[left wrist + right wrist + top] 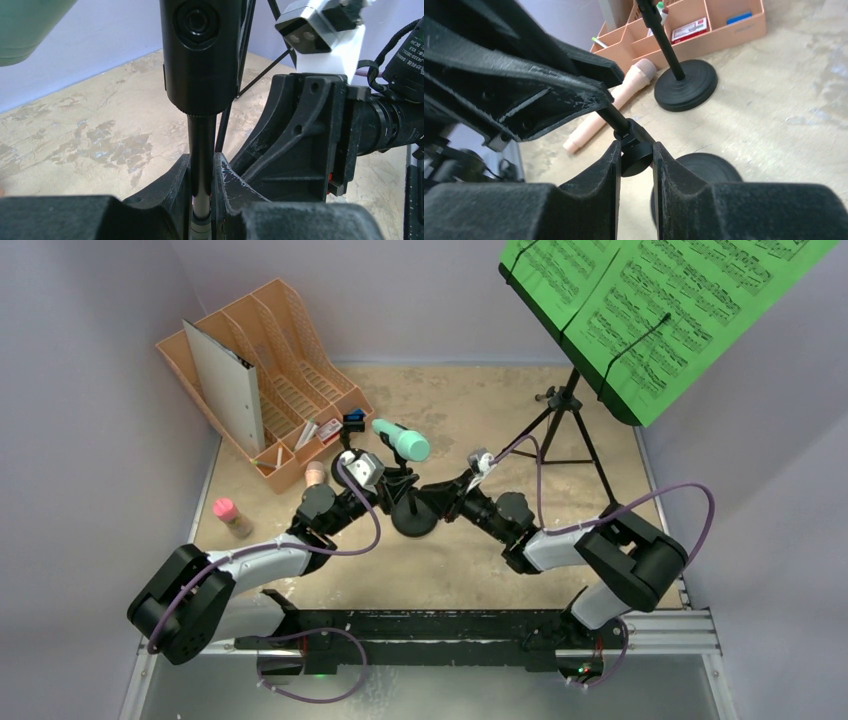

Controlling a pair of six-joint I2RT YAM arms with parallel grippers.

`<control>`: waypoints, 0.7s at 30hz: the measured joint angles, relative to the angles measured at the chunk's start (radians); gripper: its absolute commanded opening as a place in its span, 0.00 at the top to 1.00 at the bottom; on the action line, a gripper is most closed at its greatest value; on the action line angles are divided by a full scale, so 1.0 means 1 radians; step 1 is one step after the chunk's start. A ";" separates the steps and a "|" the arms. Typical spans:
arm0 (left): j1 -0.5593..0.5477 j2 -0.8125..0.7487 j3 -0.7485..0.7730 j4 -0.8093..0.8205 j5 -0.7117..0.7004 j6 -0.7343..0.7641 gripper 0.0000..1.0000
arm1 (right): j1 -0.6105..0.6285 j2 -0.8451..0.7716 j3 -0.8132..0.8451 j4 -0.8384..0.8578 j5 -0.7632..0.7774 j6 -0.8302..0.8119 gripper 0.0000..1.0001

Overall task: Pack up the instrument practice props
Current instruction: Unscrew the knob on the microphone stand.

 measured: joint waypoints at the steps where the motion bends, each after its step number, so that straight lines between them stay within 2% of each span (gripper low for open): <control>1: 0.000 0.000 0.000 0.000 0.001 -0.001 1.00 | 0.004 0.003 -0.003 0.016 -0.003 -0.047 1.00; 11: 0.002 0.000 0.008 -0.016 -0.010 -0.005 1.00 | 0.068 0.080 -0.016 0.168 0.017 -0.537 1.00; 17: 0.003 0.000 0.018 -0.050 -0.025 0.011 1.00 | 0.175 0.179 -0.018 0.286 0.153 -0.867 1.00; 21: 0.006 -0.006 0.021 -0.064 -0.027 0.015 1.00 | 0.232 0.208 -0.011 0.301 0.233 -1.063 1.00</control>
